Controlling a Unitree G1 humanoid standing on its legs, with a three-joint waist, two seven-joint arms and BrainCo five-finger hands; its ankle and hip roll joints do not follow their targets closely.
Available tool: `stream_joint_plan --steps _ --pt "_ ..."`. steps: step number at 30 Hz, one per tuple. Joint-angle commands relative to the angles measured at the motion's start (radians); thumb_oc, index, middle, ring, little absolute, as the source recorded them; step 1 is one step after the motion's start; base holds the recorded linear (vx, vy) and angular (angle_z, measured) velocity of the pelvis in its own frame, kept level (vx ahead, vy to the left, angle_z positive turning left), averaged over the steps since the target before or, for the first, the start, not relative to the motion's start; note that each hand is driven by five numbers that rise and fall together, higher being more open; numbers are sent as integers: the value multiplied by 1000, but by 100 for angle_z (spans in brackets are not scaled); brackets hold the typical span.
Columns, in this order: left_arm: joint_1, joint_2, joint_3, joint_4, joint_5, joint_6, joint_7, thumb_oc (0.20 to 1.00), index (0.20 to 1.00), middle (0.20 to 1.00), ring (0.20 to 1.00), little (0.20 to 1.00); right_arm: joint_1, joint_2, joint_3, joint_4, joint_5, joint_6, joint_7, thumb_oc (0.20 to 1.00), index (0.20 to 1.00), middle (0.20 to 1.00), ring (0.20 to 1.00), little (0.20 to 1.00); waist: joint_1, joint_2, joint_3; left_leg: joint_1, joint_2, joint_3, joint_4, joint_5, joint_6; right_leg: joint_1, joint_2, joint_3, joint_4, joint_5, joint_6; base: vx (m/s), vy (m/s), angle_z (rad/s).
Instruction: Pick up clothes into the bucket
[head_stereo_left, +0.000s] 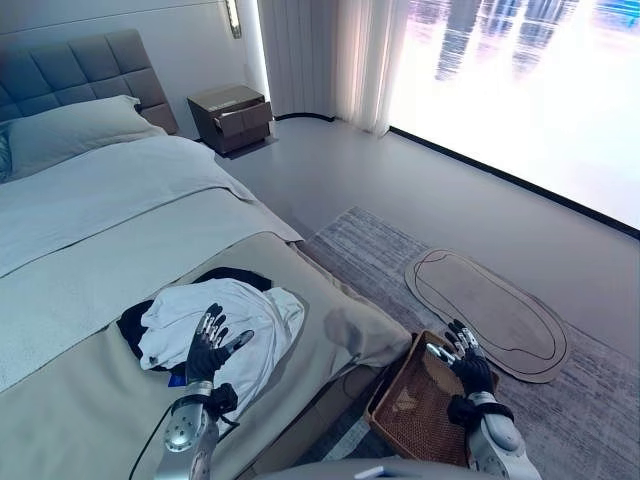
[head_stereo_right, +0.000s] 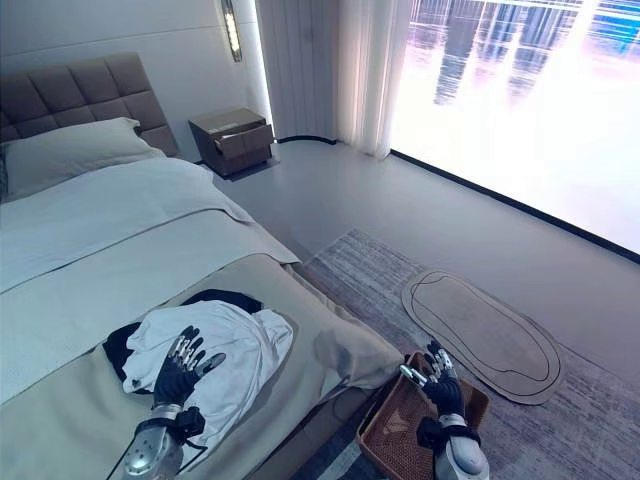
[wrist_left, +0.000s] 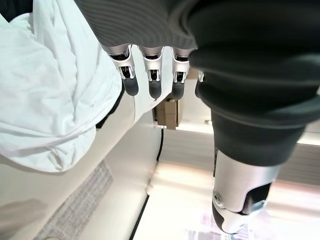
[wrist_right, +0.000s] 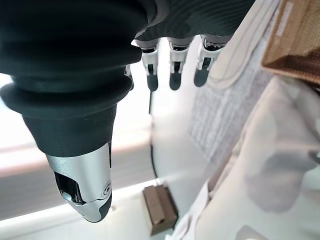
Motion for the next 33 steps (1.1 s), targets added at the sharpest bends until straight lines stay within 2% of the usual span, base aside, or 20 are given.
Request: stream_joint_plan --steps 1,4,7,8,11,13,14,18,25,28,29,30,31,32,33 --pt "-61 80 29 -26 138 -57 38 1000 1000 1000 1000 1000 -58 -14 -1 -67 -15 -35 11 1000 1000 1000 1000 1000 -1 -54 54 -33 18 55 81 -38 -6 4 -107 -41 6 36 65 0 0 0" --pt "-98 112 16 -8 219 -66 80 1000 1000 1000 1000 1000 -80 -30 10 -76 -13 -38 23 1000 1000 1000 1000 1000 2 -62 94 -105 11 41 197 -80 3 -21 -132 -34 62 20 63 -35 18 1" --pt "-129 136 4 -1 281 -61 110 1000 1000 1000 1000 1000 -98 -44 21 -86 -14 -41 31 1000 1000 1000 1000 1000 1 -60 126 -143 7 34 239 -96 10 -55 -146 -29 106 10 60 -92 45 2" --pt "-170 159 -15 14 361 -57 154 1000 1000 1000 1000 1000 -126 -60 31 -101 -15 -46 33 1000 1000 1000 1000 1000 -3 -59 174 -197 5 28 290 -107 14 -102 -157 -25 148 5 56 -180 40 4" --pt "-253 194 -47 69 471 -46 213 1000 1000 1000 1000 1000 -173 -77 52 -106 -5 -54 34 1000 1000 1000 1000 1000 -15 -59 239 -283 7 20 359 -119 15 -197 -167 -6 210 3 50 -217 45 4" --pt "-327 230 -62 98 584 -21 283 1000 1000 1000 1000 1000 -219 -95 65 -110 0 -62 28 1000 1000 1000 1000 1000 -28 -54 274 -400 20 20 435 -129 23 -345 -174 36 295 -5 44 -257 69 -6" --pt "-329 229 -63 99 586 -21 284 1000 1000 1000 1000 1000 -220 -95 65 -109 0 -62 28 1000 1000 1000 1000 1000 -28 -54 270 -409 21 21 440 -130 23 -354 -174 38 300 -6 44 -187 60 -17" --pt "-424 279 -91 138 750 32 384 1000 1000 1000 1000 1000 -248 -114 73 -134 5 -70 22 1000 1000 1000 1000 1000 -41 -55 275 -562 34 12 524 -145 25 -522 -165 69 391 -28 37 -102 26 -6" --pt "-568 349 -157 208 923 111 497 1000 1000 1000 1000 1000 -269 -120 78 -130 2 -90 -2 1000 1000 1000 1000 1000 -67 -61 281 -721 49 6 629 -172 29 -703 -156 106 504 -56 28 -53 24 -3" --pt "-624 372 -178 246 983 162 517 1000 1000 1000 1000 1000 -271 -129 79 -144 0 -93 3 1000 1000 1000 1000 1000 -76 -64 282 -780 55 4 673 -184 30 -763 -153 118 538 -63 27 -21 11 -4" --pt "-660 387 -199 278 1021 190 517 1000 1000 1000 1000 1000 -270 -138 79 -151 -2 -92 7 1000 1000 1000 1000 1000 -83 -61 281 -799 60 -5 705 -221 23 -787 -145 129 572 -94 35 44 5 -8" --pt "-679 398 -212 289 1046 207 518 1000 1000 1000 1000 1000 -270 -141 77 -154 -2 -93 9 1000 1000 1000 1000 1000 -87 -59 280 -813 62 -6 716 -224 24 -803 -145 132 582 -97 34 -23 7 -9" --pt "-682 398 -213 290 1047 207 519 1000 1000 1000 1000 1000 -271 -140 75 -155 -2 -93 9 1000 1000 1000 1000 1000 -88 -62 282 -828 59 0 713 -197 33 -814 -149 128 574 -73 26 -9 12 -7" --pt "-706 409 -229 321 1078 229 526 1000 1000 1000 1000 1000 -272 -144 76 -157 -1 -93 11 1000 1000 1000 1000 1000 -89 -58 280 -833 65 -7 735 -232 25 -824 -142 135 601 -103 33 -23 22 -8" --pt "-741 423 -255 376 1111 257 521 1000 1000 1000 1000 1000 -273 -151 75 -158 0 -95 17 1000 1000 1000 1000 1000 -99 -56 279 -856 67 -8 754 -237 26 -849 -142 138 618 -105 33 55 19 -8"
